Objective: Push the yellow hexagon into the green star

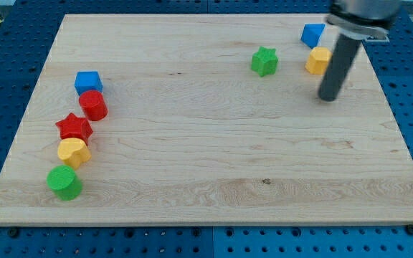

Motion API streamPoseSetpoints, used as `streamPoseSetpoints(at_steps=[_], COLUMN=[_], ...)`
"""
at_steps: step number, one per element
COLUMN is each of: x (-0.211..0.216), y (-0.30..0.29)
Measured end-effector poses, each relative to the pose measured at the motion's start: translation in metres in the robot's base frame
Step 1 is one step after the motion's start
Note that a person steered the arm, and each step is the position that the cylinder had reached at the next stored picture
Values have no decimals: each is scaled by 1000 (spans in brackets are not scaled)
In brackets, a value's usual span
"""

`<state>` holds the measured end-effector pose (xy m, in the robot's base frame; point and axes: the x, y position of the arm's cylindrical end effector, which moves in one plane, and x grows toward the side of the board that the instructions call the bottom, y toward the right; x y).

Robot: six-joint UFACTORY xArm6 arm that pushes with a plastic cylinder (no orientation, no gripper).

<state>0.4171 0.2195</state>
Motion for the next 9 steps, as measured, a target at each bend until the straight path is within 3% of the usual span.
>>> streamPoseSetpoints(at_steps=[1,3,9], x=[-11,-82,-82], y=[36,45,-26])
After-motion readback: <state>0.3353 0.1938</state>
